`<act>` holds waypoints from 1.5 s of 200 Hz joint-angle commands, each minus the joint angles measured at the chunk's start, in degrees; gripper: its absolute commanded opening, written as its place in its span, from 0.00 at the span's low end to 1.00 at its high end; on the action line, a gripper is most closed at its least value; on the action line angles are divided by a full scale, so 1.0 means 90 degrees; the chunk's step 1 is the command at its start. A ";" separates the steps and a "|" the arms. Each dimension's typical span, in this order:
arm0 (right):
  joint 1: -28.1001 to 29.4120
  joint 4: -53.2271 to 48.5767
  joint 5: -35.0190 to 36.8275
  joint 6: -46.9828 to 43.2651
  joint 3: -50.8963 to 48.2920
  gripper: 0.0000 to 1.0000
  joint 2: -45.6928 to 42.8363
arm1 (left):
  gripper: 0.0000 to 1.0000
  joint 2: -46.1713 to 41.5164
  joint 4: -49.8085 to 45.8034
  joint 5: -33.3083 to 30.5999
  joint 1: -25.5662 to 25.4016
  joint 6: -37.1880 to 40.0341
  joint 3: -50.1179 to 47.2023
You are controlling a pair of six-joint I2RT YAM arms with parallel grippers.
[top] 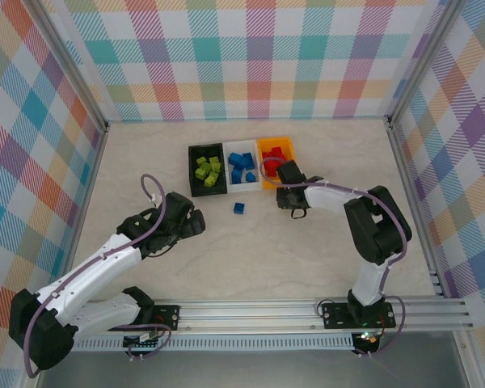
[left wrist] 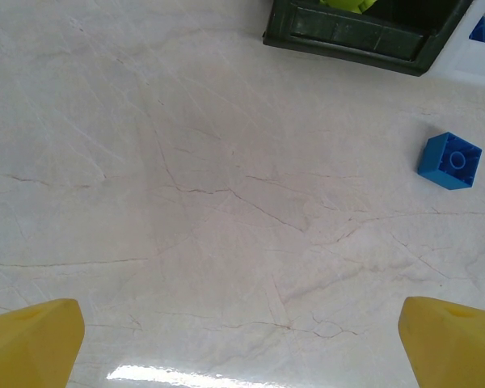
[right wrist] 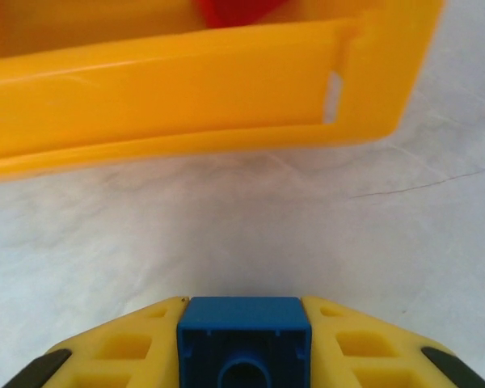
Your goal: Sort the legos into containers by color
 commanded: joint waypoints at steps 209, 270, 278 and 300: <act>0.1342 -0.0375 -0.0344 0.0373 0.1911 0.84 0.0332 | 1.00 -0.0997 -0.0450 -0.0260 0.0091 0.0071 -0.0025; 0.1820 -0.0116 -0.0334 0.0735 0.1503 0.85 0.1013 | 1.00 -0.1047 -0.0504 -0.0232 0.0098 0.0072 -0.0082; 0.1859 -0.0141 -0.0239 0.0697 0.1619 0.84 0.1161 | 1.00 -0.1049 -0.0512 -0.0228 0.0098 0.0067 -0.0101; 0.1899 -0.0309 -0.0026 0.0652 0.1969 0.83 0.1509 | 1.00 -0.1048 -0.0533 -0.0247 0.0097 0.0064 -0.0100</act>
